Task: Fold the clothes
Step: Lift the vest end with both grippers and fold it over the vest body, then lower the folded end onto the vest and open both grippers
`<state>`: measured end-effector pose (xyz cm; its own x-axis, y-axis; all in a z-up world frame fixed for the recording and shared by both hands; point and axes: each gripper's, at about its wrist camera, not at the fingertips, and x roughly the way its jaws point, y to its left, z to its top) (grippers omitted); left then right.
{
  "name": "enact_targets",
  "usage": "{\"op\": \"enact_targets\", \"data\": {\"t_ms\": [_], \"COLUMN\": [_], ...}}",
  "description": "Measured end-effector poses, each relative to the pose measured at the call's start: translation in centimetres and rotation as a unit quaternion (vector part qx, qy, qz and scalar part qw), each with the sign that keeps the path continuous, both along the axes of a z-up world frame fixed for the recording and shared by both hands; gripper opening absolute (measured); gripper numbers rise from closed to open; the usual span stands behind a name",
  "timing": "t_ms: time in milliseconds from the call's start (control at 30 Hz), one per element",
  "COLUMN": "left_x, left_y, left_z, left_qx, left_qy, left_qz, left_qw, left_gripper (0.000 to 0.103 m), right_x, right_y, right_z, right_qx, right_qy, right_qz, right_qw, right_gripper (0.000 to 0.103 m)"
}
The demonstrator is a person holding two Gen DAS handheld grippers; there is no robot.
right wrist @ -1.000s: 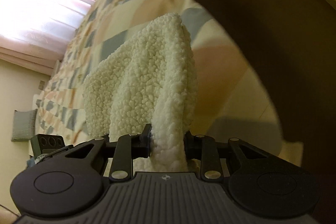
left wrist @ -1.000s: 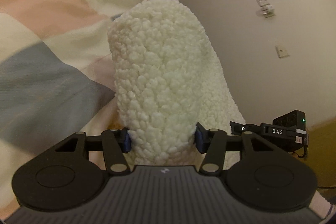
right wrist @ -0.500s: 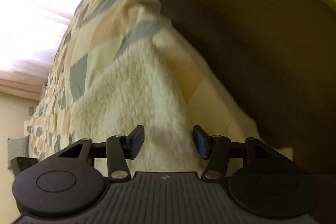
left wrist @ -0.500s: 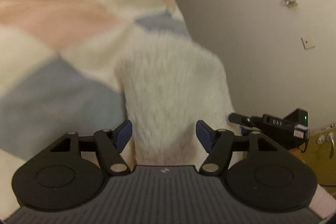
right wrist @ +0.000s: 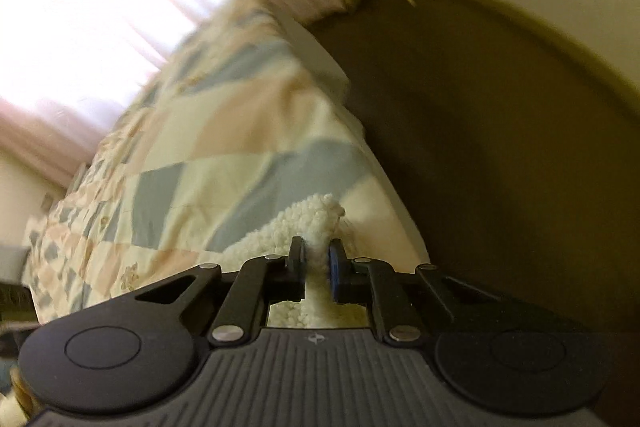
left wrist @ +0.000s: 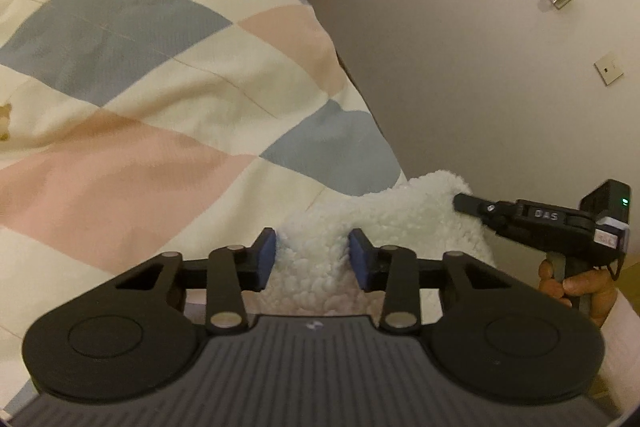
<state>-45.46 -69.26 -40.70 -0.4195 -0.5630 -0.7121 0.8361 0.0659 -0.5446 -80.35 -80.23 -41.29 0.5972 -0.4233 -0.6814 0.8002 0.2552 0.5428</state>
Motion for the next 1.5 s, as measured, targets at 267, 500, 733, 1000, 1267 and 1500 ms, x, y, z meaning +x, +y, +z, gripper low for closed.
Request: {"op": "enact_targets", "data": {"t_ms": [267,500,733,1000,1267,1500], "left_x": [-0.9,-1.5,-2.4,-5.7,-7.5,-7.5], "left_y": [-2.2,-2.7,-2.3,-6.3,-5.2,-2.8], "left_z": [-2.2,2.3,6.6,-0.5,2.5,5.2], "left_qx": [0.030,0.002,-0.068,-0.009,-0.061,-0.102], "left_qy": [-0.024,-0.104,-0.115,-0.126,-0.171,-0.167], "left_qz": [0.011,-0.034,-0.111,-0.171,-0.182,-0.203], "left_qw": [0.9992,0.9940,0.9848,0.9771,0.9663,0.9594], "left_gripper": [0.040,0.032,0.030,0.030,0.026,0.024], "right_x": [1.7,-1.5,1.2,7.0,4.4,3.8], "right_y": [-1.4,2.5,14.3,19.7,20.5,21.5], "right_z": [-3.9,1.5,5.8,0.0,3.1,3.2], "right_qx": [0.040,-0.002,-0.059,-0.014,-0.016,-0.046], "right_qy": [0.054,0.108,0.134,0.207,0.167,0.176], "right_qz": [-0.032,-0.112,-0.074,-0.078,-0.127,-0.109], "right_qw": [0.997,0.988,0.986,0.975,0.978,0.977], "right_gripper": [0.017,0.054,0.041,0.031,0.032,0.031]}}
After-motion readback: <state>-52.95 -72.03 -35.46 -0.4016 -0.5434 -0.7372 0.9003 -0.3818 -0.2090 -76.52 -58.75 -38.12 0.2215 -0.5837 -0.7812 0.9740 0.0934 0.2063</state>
